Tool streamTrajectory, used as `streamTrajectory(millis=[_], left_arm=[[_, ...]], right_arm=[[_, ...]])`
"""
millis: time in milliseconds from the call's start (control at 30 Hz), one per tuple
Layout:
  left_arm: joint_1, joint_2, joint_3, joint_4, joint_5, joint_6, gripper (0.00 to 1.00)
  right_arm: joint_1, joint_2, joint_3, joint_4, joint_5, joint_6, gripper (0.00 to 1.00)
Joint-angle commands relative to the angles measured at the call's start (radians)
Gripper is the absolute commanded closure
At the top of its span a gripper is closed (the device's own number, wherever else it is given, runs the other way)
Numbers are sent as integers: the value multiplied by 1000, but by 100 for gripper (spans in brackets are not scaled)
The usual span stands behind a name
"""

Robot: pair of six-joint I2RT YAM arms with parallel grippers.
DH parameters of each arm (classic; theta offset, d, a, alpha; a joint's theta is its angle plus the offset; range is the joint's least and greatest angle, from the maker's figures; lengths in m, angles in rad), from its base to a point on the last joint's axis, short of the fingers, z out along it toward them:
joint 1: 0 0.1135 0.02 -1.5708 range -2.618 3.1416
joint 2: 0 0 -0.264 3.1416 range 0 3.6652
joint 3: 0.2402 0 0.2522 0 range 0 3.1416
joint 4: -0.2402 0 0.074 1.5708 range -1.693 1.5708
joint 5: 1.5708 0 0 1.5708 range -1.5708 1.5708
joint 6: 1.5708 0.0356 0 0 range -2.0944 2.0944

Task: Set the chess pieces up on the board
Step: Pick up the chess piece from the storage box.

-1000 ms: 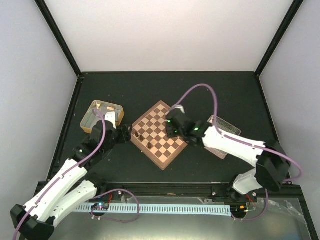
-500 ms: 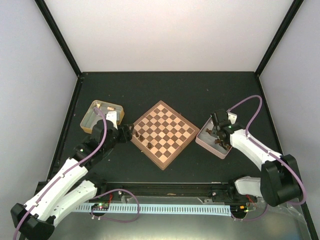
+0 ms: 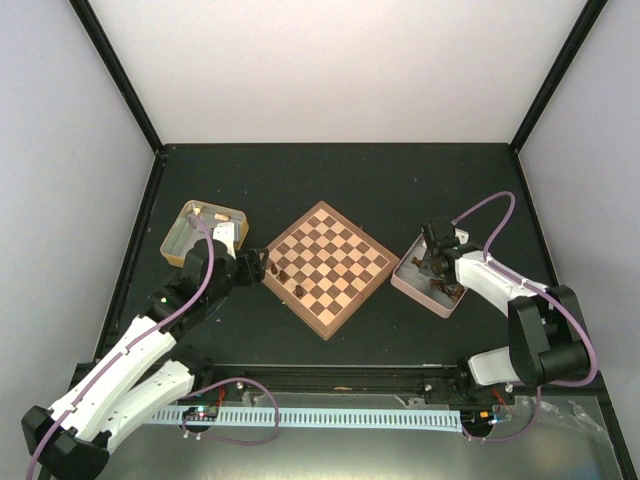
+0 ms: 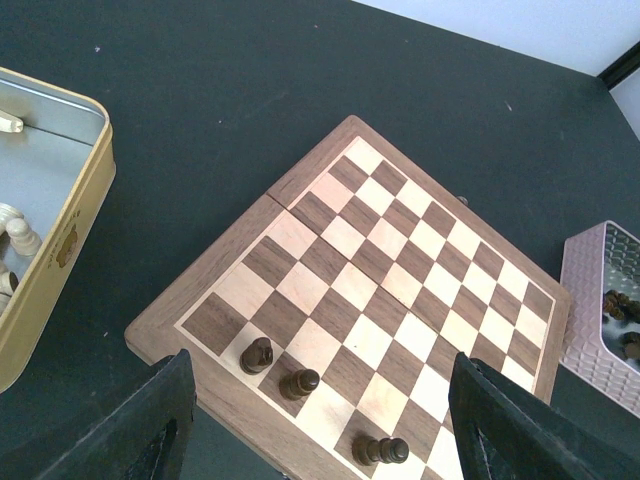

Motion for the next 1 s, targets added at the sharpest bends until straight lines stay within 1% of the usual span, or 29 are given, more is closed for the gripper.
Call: streamTrajectory(millis=[0, 100, 300, 333, 400, 467, 600, 767, 867, 967], left_arm=[[9, 1, 37, 15, 5, 5, 29], [8, 3, 41, 12, 6, 7, 29], [8, 1, 39, 9, 7, 3, 29], [8, 3, 41, 8, 7, 3, 29], [7, 4, 45, 5, 8, 2, 29], [8, 4, 54, -4, 3, 5, 29], [7, 1, 72, -22, -9, 12, 29], [8, 7, 90, -36, -4, 6, 29], [9, 6, 87, -31, -1, -6, 29], [7, 7, 79, -20, 5, -13, 29]], right_arm=[[-7, 26, -16, 28, -23, 1, 79], [-7, 36, -13, 6, 1, 16, 83], [-7, 35, -24, 7, 11, 15, 83], [-7, 37, -24, 8, 7, 11, 85], [-6, 34, -22, 13, -7, -2, 93], [-7, 15, -20, 13, -15, -11, 98], [-5, -69, -18, 4, -41, -28, 99], [4, -187, -4, -19, -130, -48, 99], [49, -232, 12, -37, -163, -53, 99], [145, -254, 34, -48, -170, -47, 99]])
